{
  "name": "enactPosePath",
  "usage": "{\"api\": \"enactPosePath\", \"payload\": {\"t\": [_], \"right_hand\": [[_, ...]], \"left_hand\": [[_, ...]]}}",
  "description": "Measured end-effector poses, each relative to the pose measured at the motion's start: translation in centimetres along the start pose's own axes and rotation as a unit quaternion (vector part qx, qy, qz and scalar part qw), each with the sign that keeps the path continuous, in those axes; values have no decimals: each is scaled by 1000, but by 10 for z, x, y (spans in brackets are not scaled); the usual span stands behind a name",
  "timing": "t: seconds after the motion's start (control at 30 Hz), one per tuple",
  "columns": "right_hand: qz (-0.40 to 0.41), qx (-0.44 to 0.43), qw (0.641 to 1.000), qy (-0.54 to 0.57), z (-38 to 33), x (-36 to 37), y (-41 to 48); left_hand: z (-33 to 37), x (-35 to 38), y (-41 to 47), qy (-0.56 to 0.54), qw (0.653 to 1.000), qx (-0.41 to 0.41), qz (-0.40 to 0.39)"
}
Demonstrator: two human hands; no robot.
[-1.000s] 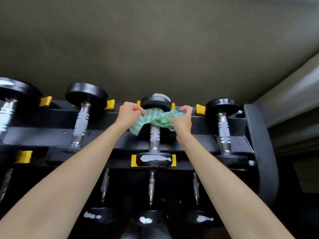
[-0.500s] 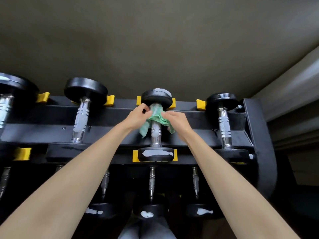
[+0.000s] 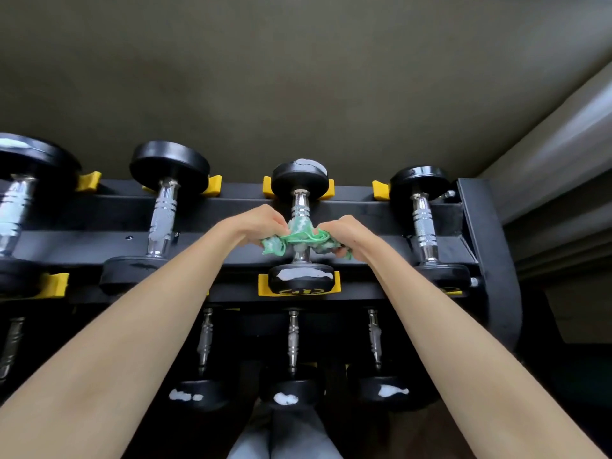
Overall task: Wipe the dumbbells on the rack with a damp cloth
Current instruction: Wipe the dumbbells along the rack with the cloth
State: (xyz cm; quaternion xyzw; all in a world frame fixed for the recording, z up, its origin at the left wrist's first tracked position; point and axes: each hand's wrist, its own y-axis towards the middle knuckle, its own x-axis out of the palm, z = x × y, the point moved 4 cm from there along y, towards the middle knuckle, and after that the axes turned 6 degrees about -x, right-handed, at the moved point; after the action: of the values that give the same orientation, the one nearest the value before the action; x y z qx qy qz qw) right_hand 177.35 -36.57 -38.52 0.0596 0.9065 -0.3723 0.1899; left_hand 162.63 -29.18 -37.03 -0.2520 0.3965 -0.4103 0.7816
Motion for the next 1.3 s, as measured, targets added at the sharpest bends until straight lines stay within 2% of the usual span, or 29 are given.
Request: {"api": "enactPosePath", "payload": {"t": [0.2, 0.33, 0.5, 0.6, 0.73, 0.9, 1.0, 1.07, 1.17, 1.23, 1.3], "right_hand": [[-31, 50, 998, 24, 6, 5, -6], [-42, 85, 995, -12, 6, 8, -13], [-74, 101, 992, 19, 1, 6, -17], [-89, 106, 986, 88, -2, 0, -21], [-92, 102, 969, 204, -6, -9, -27], [-93, 80, 908, 400, -8, -12, -33], [-96, 51, 846, 522, -9, -4, -40], [-99, 52, 811, 575, -8, 5, -42], [-101, 40, 799, 592, -6, 14, -42], [-108, 21, 786, 608, -7, 13, -43], [-137, -4, 757, 639, -8, 9, -48]], "left_hand": [[-3, 9, -10, 25, 999, -17, -37], [-7, 15, -13, 32, 996, -49, -70], [-1, 9, -22, 30, 995, -70, -57], [4, -1, -28, -56, 994, -75, -59], [13, -8, -36, -195, 974, -66, -91], [29, -11, -47, -353, 930, -18, -98], [45, -6, -59, -364, 924, 53, -104], [52, -3, -63, -323, 938, 88, -89], [59, -1, -66, -161, 981, 111, 12], [65, 1, -70, -87, 983, 141, 78], [69, 3, -70, -78, 978, 172, 87]]}}
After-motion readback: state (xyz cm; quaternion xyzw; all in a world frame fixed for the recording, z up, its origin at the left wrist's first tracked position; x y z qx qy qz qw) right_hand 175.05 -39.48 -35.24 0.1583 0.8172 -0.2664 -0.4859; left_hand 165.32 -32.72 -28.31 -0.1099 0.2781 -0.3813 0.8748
